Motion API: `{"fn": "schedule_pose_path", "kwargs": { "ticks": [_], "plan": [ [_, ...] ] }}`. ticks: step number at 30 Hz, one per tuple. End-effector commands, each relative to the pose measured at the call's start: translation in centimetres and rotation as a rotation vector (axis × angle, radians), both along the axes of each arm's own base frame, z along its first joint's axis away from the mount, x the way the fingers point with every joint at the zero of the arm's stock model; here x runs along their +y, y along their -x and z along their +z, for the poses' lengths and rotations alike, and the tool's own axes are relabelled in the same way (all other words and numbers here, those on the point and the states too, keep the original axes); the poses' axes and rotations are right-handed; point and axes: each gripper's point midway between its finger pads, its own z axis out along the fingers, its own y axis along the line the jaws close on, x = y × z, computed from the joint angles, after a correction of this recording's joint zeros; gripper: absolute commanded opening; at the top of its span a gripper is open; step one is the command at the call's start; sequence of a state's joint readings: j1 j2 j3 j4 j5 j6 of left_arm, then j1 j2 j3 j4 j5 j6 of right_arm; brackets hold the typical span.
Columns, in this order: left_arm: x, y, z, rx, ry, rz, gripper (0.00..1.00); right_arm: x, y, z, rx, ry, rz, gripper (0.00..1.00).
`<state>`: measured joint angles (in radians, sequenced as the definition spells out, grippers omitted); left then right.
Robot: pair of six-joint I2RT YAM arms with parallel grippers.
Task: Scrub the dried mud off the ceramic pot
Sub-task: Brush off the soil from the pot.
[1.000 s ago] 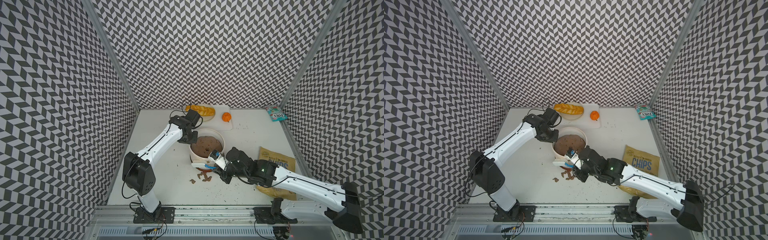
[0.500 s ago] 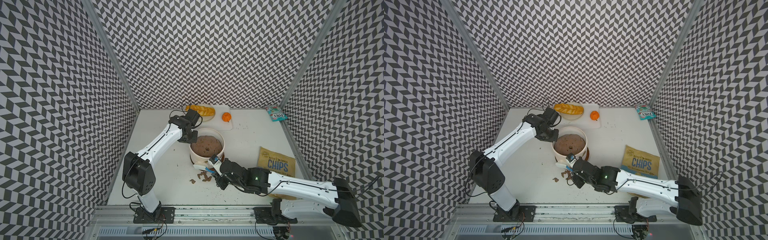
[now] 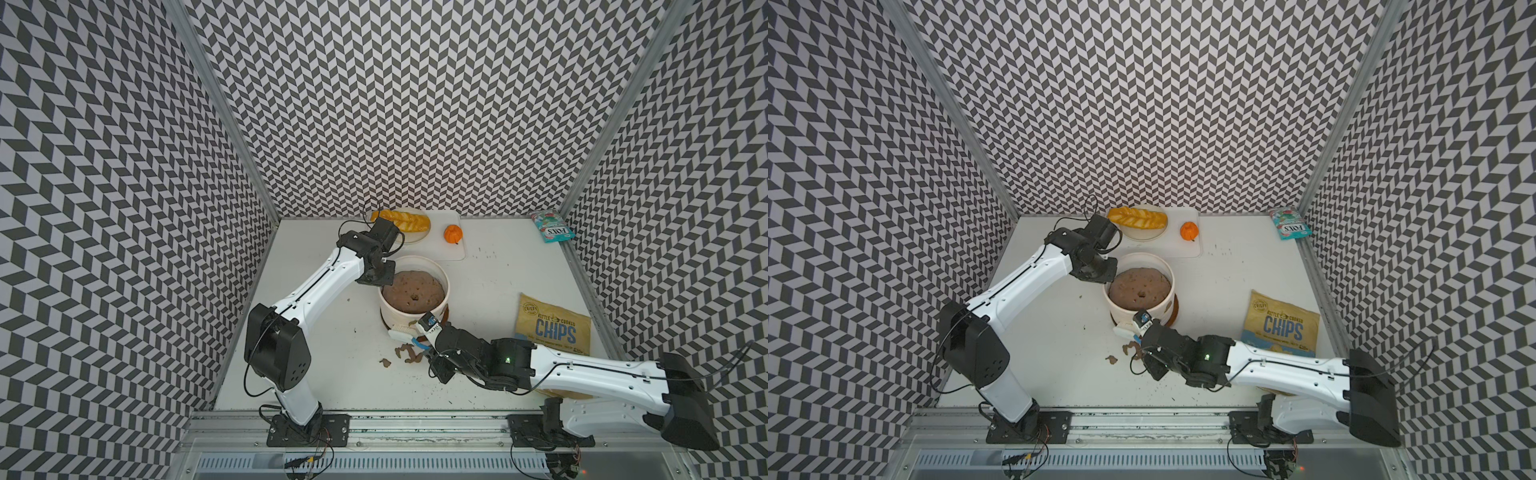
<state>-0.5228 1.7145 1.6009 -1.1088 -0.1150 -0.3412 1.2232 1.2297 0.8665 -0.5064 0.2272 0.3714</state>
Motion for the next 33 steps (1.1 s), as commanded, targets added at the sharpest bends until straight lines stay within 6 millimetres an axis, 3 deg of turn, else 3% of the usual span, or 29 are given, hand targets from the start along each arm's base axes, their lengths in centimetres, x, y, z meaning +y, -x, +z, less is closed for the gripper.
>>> {"fn": "schedule_pose_path", "kwargs": {
  "ticks": [1,5,9,12,19,25,29,33],
  "plan": [
    [0.1,-0.9,-0.4,-0.020,0.017,0.003,0.04,-1.8,0.1,-0.2,0.007,0.085,-0.036,0.00],
    [-0.2,-0.9,-0.6,-0.019,0.031,0.001,0.04,-0.5,1.9,1.4,0.016,0.036,0.070,0.00],
    [-0.2,-1.0,-0.7,-0.017,0.033,-0.001,0.04,1.0,3.8,5.0,0.005,-0.077,0.180,0.00],
    [-0.2,-0.9,-0.6,-0.021,0.036,-0.001,0.04,1.5,3.4,6.3,-0.033,-0.119,0.180,0.00],
    [-0.4,-0.9,-0.7,-0.015,0.046,-0.006,0.04,2.2,0.1,6.3,-0.127,-0.062,0.053,0.00],
    [-0.3,-0.7,-0.9,-0.010,0.038,-0.006,0.04,1.8,-2.6,4.5,-0.162,0.016,-0.066,0.00],
    [-0.2,-0.8,-0.9,-0.009,0.034,-0.006,0.04,-0.1,-3.0,2.3,-0.145,0.119,-0.132,0.00],
    [-0.2,-1.0,-0.8,-0.015,0.036,-0.005,0.04,-1.5,-2.2,0.7,-0.085,0.148,-0.155,0.00]
  ]
}}
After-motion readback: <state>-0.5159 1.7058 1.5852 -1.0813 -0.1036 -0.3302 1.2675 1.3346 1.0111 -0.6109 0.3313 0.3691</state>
